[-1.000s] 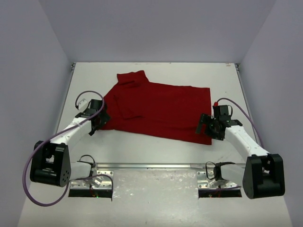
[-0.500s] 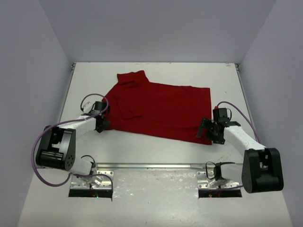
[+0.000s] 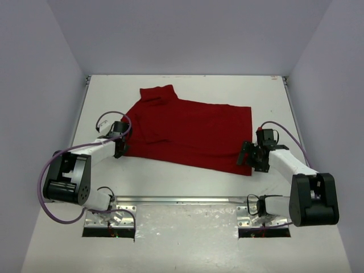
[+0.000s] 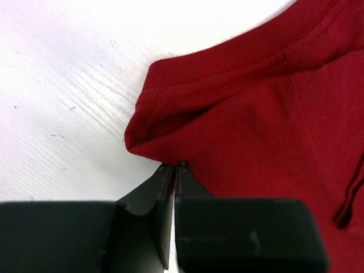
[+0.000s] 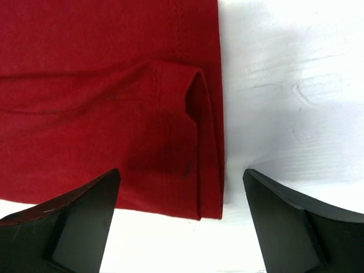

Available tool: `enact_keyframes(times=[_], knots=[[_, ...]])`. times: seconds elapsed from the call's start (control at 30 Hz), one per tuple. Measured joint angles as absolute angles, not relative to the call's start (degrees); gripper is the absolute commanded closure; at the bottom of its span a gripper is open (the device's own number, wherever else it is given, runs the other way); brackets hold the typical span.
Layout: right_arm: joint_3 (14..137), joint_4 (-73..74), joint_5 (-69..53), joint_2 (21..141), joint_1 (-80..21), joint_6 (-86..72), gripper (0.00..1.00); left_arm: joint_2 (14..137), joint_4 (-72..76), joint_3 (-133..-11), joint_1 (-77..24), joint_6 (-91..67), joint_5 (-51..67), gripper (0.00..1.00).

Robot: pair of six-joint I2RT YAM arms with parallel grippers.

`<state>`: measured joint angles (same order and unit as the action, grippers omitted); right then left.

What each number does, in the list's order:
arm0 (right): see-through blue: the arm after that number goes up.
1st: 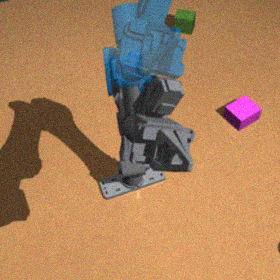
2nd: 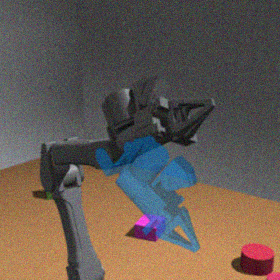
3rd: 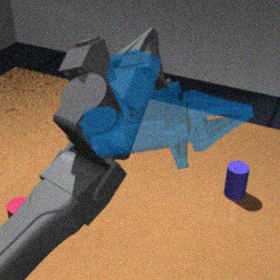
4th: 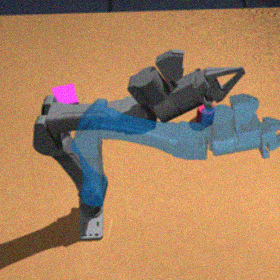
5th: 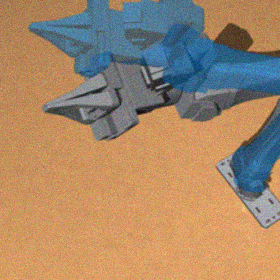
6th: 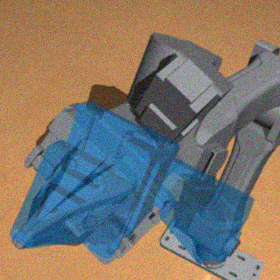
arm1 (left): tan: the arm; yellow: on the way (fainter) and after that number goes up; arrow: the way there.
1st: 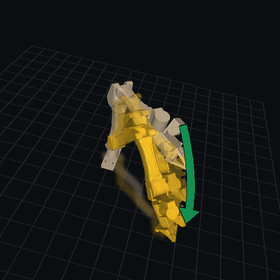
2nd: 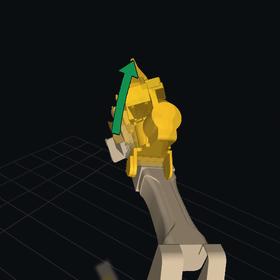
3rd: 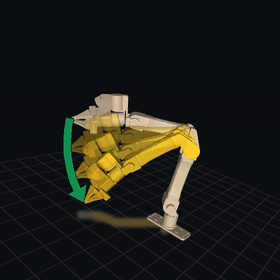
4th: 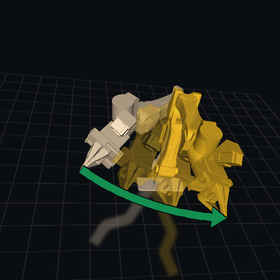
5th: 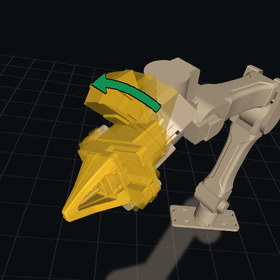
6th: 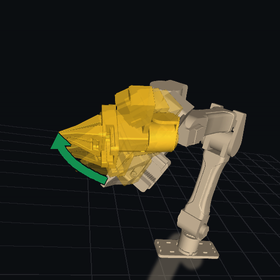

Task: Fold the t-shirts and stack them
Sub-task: Fold the flattened tshirt in 1/3 of the way

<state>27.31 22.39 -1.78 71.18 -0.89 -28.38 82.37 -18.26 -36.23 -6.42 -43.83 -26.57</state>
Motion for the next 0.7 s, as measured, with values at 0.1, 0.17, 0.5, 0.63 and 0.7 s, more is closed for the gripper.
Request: enact_keyframes(times=[0.1,0.17,0.5,0.63,0.7], knots=[[28.86,22.74,-1.3,73.6,-0.89,-27.83,0.2,82.37,-18.22,-36.27,-6.42,-43.51,-26.81,1.0],[29.5,22.9,-0.27,74.65,-0.91,-27.7,0.27,82.37,-18.35,-36.34,-6.42,-43.53,-26.98,1.0],[31.31,27.2,6.81,75.5,-2.79,-28.05,0.2,79.31,-25.04,-37.06,-6.44,-47.9,-31.9,0.33],[34.59,30.28,7.62,70.72,-8.95,-28.73,0.19,72.44,-26.44,-37.17,-6.74,-47.86,-31.79,0.06],[39.94,31.86,8.93,68.97,-14.83,-28.97,0.19,68.34,-28.18,-37.76,-7.07,-48.07,-31.9,0.0]])
